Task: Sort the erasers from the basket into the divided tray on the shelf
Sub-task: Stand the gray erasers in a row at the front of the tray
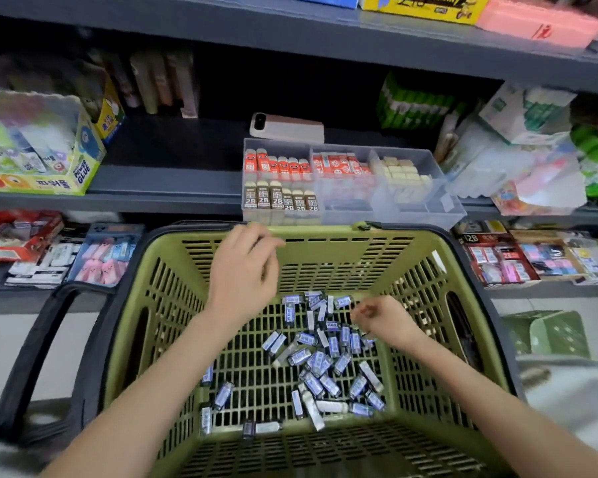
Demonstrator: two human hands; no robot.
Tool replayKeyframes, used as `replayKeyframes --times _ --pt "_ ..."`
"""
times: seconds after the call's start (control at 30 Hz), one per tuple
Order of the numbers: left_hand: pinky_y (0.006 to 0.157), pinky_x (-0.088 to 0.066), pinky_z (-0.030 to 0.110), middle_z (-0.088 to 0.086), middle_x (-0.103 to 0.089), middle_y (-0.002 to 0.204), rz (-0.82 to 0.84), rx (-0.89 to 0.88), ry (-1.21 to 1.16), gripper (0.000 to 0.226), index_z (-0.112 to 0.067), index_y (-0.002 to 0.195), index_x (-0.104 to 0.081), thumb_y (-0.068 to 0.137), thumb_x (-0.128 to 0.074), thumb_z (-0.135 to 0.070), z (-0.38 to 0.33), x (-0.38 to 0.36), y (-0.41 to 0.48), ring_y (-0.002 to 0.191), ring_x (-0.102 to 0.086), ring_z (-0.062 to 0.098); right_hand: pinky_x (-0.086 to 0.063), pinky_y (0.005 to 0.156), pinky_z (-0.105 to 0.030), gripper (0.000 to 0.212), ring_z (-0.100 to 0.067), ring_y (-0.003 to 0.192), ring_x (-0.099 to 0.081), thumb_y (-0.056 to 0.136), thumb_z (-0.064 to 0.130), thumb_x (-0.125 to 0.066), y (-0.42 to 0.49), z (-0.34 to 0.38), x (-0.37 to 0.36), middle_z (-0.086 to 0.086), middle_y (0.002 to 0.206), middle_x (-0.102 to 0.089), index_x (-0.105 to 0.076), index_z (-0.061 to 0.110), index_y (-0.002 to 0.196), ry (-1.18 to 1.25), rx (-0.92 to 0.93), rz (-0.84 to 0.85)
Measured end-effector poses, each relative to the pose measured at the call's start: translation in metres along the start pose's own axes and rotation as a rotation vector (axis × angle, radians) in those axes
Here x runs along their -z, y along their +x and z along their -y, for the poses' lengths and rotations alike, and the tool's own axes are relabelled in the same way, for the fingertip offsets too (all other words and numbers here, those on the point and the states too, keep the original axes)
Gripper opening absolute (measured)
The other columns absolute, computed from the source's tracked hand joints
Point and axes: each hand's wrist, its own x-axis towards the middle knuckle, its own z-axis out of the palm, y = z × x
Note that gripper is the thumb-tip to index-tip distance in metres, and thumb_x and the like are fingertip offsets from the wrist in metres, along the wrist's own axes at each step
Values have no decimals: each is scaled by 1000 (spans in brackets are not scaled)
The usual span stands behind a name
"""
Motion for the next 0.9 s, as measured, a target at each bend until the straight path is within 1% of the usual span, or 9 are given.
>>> replayKeyframes --times 0.1,0.17,0.3,0.43,0.53,0.6,0.67,0.77,0.9 --pt "83 -51 31 -1 -63 98 529 182 -43 15 -14 101 -67 88 -60 -11 0 -28 -38 90 -56 11 -57 68 -24 14 -6 65 -62 89 12 -60 2 -22 -26 2 83 -67 -66 16 78 -61 -50 175" --pt "90 -50 32 -2 -61 106 822 261 -23 16 -18 105 -66 92 -57 -23 7 -48 -70 96 -57 13 -55 68 -25 9 -10 66 -61 87 16 -64 5 -27 -44 0 84 -69 -70 11 85 -116 -28 235" --pt "84 -49 30 1 -60 108 1106 251 68 26 -17 105 -63 90 -60 -37 16 -69 -114 96 -59 16 -50 75 -22 15 -11 81 -63 84 26 -68 10 -28 -64 -1 94 -72 -73 13 91 -187 26 245" --pt "87 -47 28 -1 -58 112 1118 228 114 28 -18 110 -60 89 -62 -35 18 -79 -123 98 -58 16 -55 79 -33 30 -18 81 -67 78 43 -70 4 -31 -84 -2 86 -73 -74 13 83 -355 13 388" --pt "83 -48 24 -1 -57 112 1064 299 97 22 -17 110 -61 91 -59 -29 19 -80 -124 90 -57 13 -51 81 -34 37 -21 77 -59 74 51 -70 -3 -31 -102 -2 75 -64 -63 14 75 -436 44 384" --pt "83 -48 24 1 -55 112 1049 361 59 19 -15 109 -61 93 -57 -24 21 -78 -126 89 -58 14 -45 70 -31 42 -23 82 -57 75 46 -71 -3 -29 -113 -6 85 -63 -58 11 93 -423 95 342" --pt "79 -47 23 2 -54 106 1012 469 -6 17 -12 107 -62 94 -56 -20 23 -72 -122 82 -55 12 -37 62 -28 49 -22 81 -54 75 39 -74 2 -24 -121 -6 90 -62 -50 11 109 -332 126 329" --pt "64 -45 25 4 -58 89 934 651 -100 15 -9 104 -63 94 -55 -17 26 -61 -108 64 -50 10 -35 56 -25 36 -20 73 -54 78 30 -74 13 -15 -126 1 75 -55 -51 14 101 -136 148 279" --pt "65 -44 21 5 -59 87 784 1003 -467 7 -8 90 -60 92 -54 -6 21 -43 -81 74 -52 14 -49 66 -25 20 -20 79 -63 87 24 -65 25 -12 -115 -3 84 -65 -58 13 102 -152 217 99"
